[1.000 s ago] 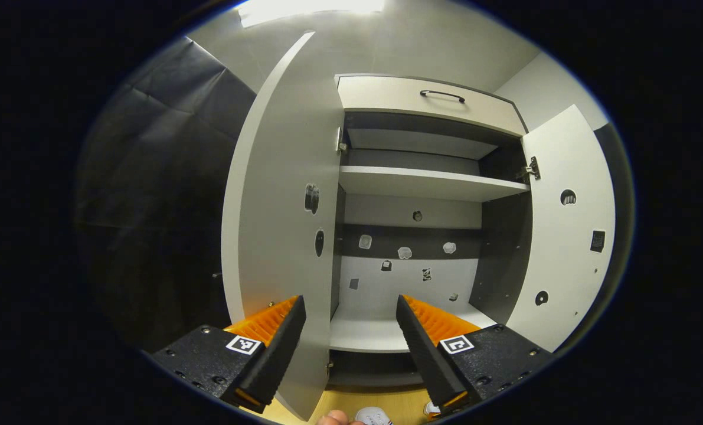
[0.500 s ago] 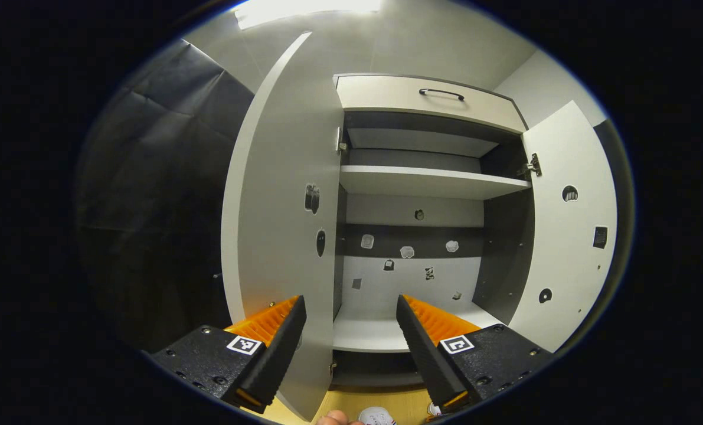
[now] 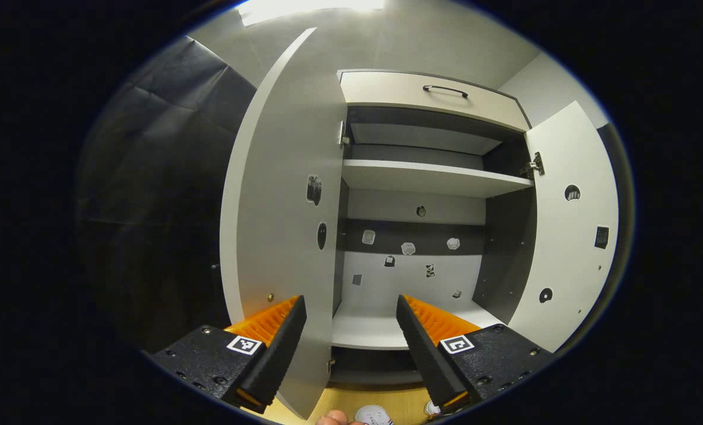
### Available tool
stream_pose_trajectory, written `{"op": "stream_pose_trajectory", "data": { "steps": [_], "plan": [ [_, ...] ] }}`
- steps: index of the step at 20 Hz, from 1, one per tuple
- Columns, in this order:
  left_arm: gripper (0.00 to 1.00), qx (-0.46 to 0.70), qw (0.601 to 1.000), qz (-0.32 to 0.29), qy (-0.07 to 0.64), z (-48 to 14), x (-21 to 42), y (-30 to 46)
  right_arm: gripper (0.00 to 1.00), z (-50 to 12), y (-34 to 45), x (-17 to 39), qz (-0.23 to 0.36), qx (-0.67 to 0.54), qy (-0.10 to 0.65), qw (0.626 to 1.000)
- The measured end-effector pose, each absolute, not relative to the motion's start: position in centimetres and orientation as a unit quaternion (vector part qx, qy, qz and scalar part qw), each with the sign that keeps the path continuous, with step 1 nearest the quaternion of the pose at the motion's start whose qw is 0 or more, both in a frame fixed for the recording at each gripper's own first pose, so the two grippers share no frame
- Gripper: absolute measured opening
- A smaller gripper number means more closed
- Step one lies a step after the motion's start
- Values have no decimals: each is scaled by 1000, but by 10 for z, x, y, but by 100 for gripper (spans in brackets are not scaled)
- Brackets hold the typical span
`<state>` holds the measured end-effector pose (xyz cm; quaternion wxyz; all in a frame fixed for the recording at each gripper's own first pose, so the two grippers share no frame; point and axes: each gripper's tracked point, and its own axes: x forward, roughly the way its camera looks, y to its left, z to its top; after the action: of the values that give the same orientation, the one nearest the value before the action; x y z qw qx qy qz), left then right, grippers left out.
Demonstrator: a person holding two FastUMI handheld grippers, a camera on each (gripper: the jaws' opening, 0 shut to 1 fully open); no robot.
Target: Grab one shoe with the right hand and put it into the shoe cabinet, grab the other shoe with the left hand and put it into the shoe cabinet; then close the right door with the right hand and the left door with the left hand.
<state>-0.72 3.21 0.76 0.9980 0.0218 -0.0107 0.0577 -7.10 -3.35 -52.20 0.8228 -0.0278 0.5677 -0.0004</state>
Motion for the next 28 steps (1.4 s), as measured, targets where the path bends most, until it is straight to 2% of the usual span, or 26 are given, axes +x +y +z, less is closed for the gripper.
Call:
{"op": "stream_pose_trajectory", "data": {
  "steps": [5, 11, 17, 20, 23, 28],
  "plan": [
    [94, 20, 998, 57, -8, 6, -7, 32, 1, -490, -27, -69, -15, 44, 542, 839],
    [94, 26, 998, 55, -7, 5, -8, 32, 0, -390, 3, -41, 24, 71, 467, 881],
    [94, 27, 998, 50, -6, 5, -8, 31, 0, -219, 42, 41, 75, 85, 298, 948],
    [94, 24, 999, 47, -8, 5, -8, 30, 0, -161, 43, 94, 80, 53, 229, 969],
    [94, 25, 999, 41, -9, 5, -9, 29, 0, -133, 44, 147, 72, 32, 190, 979],
    [94, 24, 999, 41, -10, 6, -10, 29, 0, -137, 31, 227, 44, 8, 188, 981]
  ]
}}
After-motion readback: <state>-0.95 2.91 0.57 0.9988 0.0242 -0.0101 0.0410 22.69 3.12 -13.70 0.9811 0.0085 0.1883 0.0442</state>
